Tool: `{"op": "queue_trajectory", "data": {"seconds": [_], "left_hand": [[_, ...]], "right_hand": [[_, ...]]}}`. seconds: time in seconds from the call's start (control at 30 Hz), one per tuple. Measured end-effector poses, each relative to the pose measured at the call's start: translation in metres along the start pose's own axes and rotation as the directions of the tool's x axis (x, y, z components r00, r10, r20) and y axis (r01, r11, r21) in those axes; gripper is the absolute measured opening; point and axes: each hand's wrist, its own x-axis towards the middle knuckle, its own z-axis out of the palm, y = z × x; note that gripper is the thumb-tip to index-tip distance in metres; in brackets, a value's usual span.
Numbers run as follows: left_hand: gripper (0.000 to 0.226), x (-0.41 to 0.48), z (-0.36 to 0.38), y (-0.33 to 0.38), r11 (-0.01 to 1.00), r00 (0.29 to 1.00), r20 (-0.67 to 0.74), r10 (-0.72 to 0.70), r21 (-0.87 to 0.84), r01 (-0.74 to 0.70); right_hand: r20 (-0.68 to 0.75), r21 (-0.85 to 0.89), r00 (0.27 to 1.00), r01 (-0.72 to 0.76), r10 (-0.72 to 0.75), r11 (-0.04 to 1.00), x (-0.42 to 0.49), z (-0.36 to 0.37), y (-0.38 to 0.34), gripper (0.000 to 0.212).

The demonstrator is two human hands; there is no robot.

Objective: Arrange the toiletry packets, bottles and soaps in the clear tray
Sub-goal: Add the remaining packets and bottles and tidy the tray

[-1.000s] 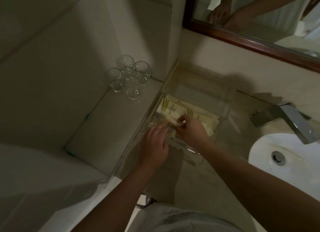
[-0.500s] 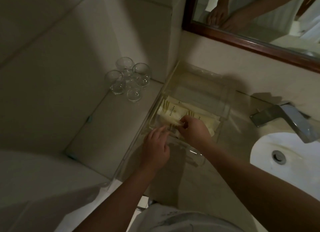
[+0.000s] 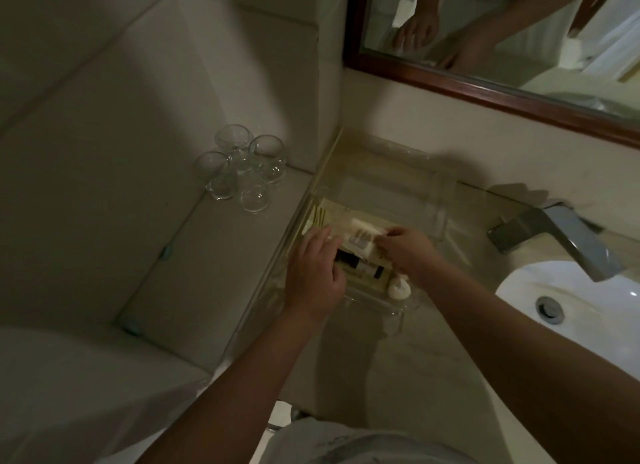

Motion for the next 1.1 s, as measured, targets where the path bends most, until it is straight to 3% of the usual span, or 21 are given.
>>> {"op": "queue_trajectory", "data": {"seconds": [0.17, 0.3, 0.47, 0.83, 1.0, 1.1], "left_hand": [[0.065, 0.018, 0.000, 0.002, 0.996, 0.985, 0.173, 0.023, 0.078, -0.037], [0.070, 0.024, 0.002, 0.002, 0.990, 0.946, 0.324, 0.003, 0.133, -0.049], [0.074, 0.032, 0.007, 0.006, 0.985, 0.925, 0.380, 0.012, 0.157, -0.077], [0.070, 0.045, 0.017, 0.005, 0.980, 0.933, 0.360, -0.006, 0.186, -0.066], [0.063, 0.036, 0.011, 0.024, 0.990, 0.976, 0.218, -0.003, 0.137, -0.028], [0.059, 0.021, 0.017, 0.053, 0.991, 0.976, 0.204, 0.073, 0.092, -0.093]], "right_hand": [[-0.012, -0.063, 0.998, 0.056, -0.056, 0.996, 0.008, 0.011, -0.013, 0.013], [-0.133, -0.002, 0.986, 0.098, -0.097, 0.995, 0.014, 0.016, -0.011, 0.022], [-0.259, 0.036, 0.962, 0.102, -0.089, 0.994, 0.015, 0.012, -0.005, 0.010], [-0.299, -0.008, 0.942, 0.160, -0.155, 0.987, -0.015, -0.006, 0.019, 0.014], [-0.342, -0.008, 0.924, 0.181, -0.173, 0.983, -0.036, -0.030, 0.054, 0.012], [-0.375, -0.062, 0.906, 0.188, -0.197, 0.980, -0.054, -0.055, 0.078, 0.017]]}}
